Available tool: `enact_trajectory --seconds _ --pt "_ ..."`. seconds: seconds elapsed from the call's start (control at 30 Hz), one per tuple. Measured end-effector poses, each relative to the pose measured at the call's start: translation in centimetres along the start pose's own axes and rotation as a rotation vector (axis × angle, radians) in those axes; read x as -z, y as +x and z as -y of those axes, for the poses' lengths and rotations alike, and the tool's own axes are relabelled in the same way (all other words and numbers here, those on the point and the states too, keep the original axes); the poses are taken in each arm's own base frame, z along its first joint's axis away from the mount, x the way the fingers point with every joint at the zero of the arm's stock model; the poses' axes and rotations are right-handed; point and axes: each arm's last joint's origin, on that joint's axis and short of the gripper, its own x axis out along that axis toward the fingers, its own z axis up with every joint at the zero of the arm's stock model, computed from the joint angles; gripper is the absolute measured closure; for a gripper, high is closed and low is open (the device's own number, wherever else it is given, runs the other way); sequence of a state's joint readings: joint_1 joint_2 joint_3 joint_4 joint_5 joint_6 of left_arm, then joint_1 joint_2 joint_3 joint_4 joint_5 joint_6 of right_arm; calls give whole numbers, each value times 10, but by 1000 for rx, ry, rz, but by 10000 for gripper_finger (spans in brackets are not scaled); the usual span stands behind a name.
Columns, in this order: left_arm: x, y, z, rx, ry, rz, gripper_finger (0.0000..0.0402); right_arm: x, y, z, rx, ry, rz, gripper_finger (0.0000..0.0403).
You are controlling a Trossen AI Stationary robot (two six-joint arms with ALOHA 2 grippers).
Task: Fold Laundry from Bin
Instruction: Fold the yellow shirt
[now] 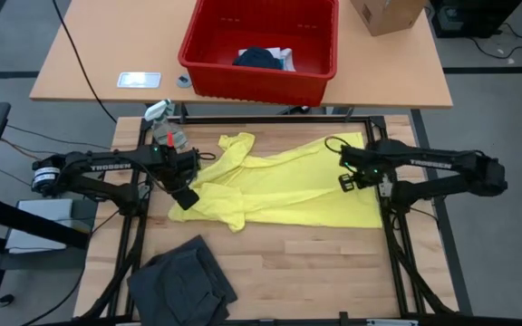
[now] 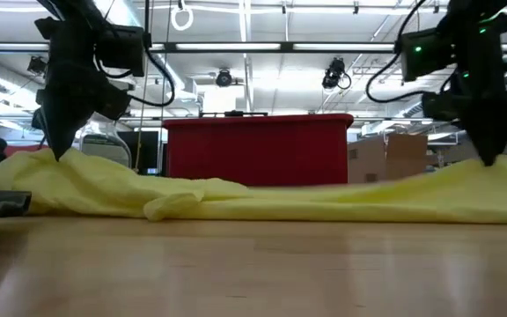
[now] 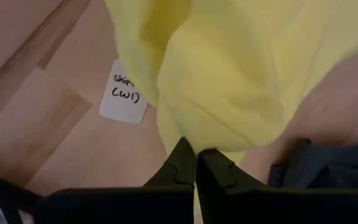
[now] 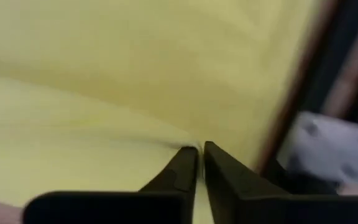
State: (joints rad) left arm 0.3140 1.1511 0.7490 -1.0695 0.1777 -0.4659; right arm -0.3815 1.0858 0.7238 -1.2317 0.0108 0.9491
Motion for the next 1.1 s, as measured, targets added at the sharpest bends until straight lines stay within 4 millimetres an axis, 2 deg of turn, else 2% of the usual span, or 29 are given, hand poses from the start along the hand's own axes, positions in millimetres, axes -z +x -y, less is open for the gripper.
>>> enact_trajectory --seconds 0.1,0.23,0.33,0.43,0.53,0.67,0.77,0.93,1.1 --pt "-1 -1 -4 6 -94 -12 373 -13 2 -6 -91 2 34 327" --pt "-1 -1 -5 16 -132 -24 312 -20 -1 -3 -100 57 54 264" --pt "2 -1 -5 10 -170 -45 265 -19 -8 -2 -143 28 47 227" --pt "7 -4 -5 53 -188 -100 228 -7 -10 -8 -234 -50 -37 213" --pt "12 -7 1 134 -172 -110 209 9 -3 -14 -216 -119 -60 218" --pt "19 -4 22 199 -66 -96 218 28 21 -26 -247 -184 -48 236" --pt "23 8 33 147 -36 -84 232 37 41 -35 -302 -189 -9 253" --pt "30 26 37 21 -16 -99 241 53 74 -37 -283 -203 -18 287" --pt "41 37 35 -66 -13 -159 241 68 82 -37 -244 -294 -37 322"
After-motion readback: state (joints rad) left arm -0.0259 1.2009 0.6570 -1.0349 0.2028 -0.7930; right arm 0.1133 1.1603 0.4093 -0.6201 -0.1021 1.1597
